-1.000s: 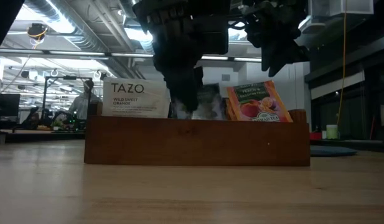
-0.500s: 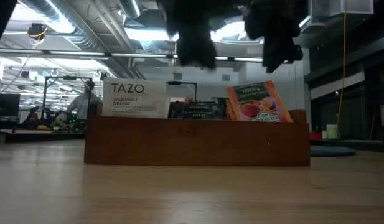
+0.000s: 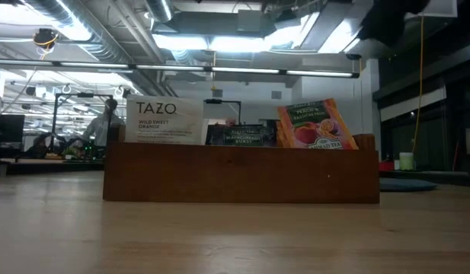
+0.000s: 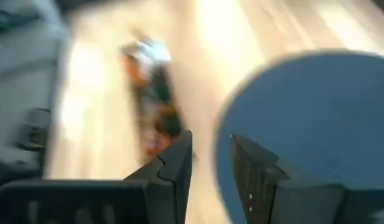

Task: Pick & Place Tea
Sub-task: Return to Home Position

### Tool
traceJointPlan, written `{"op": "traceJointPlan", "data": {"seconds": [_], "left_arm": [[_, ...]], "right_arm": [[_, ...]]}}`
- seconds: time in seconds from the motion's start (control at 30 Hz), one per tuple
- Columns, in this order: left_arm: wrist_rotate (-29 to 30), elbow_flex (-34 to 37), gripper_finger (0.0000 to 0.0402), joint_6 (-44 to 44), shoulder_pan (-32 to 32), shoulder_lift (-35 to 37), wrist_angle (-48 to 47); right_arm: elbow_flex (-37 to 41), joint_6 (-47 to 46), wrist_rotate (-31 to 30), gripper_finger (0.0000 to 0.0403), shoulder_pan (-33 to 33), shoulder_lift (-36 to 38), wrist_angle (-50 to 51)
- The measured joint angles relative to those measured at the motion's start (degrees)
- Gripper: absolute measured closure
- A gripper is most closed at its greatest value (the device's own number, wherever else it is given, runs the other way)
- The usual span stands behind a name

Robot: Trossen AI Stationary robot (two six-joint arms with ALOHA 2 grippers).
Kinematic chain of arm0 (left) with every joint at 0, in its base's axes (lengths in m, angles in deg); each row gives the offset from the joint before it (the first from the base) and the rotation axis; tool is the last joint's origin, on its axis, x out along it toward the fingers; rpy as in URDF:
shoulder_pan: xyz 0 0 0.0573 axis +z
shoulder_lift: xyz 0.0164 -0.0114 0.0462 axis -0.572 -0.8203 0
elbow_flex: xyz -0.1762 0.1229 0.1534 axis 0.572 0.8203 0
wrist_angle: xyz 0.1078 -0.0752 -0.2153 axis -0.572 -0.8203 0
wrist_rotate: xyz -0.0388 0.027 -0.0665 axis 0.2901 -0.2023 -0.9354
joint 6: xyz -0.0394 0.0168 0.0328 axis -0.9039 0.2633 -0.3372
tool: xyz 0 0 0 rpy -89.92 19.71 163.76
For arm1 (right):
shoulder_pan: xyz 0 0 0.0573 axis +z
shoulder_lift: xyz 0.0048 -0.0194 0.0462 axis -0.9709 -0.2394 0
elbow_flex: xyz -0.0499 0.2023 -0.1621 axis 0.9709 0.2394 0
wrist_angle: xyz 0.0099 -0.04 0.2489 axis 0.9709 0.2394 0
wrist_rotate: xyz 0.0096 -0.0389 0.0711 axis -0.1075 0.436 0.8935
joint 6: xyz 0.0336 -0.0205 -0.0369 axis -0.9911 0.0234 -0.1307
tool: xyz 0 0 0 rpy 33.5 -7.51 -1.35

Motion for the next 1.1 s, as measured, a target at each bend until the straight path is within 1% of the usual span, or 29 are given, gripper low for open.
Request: {"op": "traceJointPlan", "data": {"seconds": [0.1,0.17,0.23,0.33,0.47,0.63,0.67,0.7,0.77,0.83,0.9,1.1], "left_arm": [[-1.8,4.9,0.0283,-1.9,0.0,2.4,5.8],[-2.6,10.2,0.0284,-5.7,0.4,4.4,10.4],[-1.9,16.0,0.0286,-10.1,0.7,6.7,14.9],[0.5,24.1,0.0287,-16.2,0.7,10.5,22.3],[3.8,32.1,0.0288,-22.5,0.7,15.8,30.5],[7.1,37.5,0.0288,-28.8,0.9,22.5,32.1],[8.1,38.0,0.0288,-29.5,0.9,23.7,32.0],[9.0,38.2,0.0288,-30.2,0.9,24.6,31.9],[11.1,38.5,0.0288,-31.1,0.9,26.7,30.6],[12.7,38.4,0.0288,-31.1,0.9,28.1,30.7],[13.9,38.5,0.0288,-31.1,0.8,29.4,30.2],[13.6,38.4,0.0288,-31.9,0.7,31.9,28.5]], "right_arm": [[9.3,1.3,4.1,0.0293,0.9,9.2,-10.6],[14.8,1.1,7.4,0.0293,0.9,15.2,-15.7],[19.3,-0.3,8.8,0.0293,0.9,21.3,-18.9],[25.2,-1.6,9.0,0.0293,0.9,29.8,-22.5],[31.3,-1.0,8.9,0.0293,0.9,40.7,-27.9],[37.9,1.5,8.8,0.0293,0.9,52.2,-32.3],[39.1,1.8,8.8,0.0293,0.9,53.6,-33.6],[39.8,2.4,8.8,0.0293,0.9,53.4,-35.8],[41.1,4.0,10.1,0.0293,0.8,53.0,-36.7],[42.0,5.7,10.7,0.0293,0.5,52.1,-40.5],[43.5,6.6,11.6,0.0293,0.4,52.8,-41.1],[47.9,10.5,13.2,0.0300,0.4,53.4,-48.3]]}}
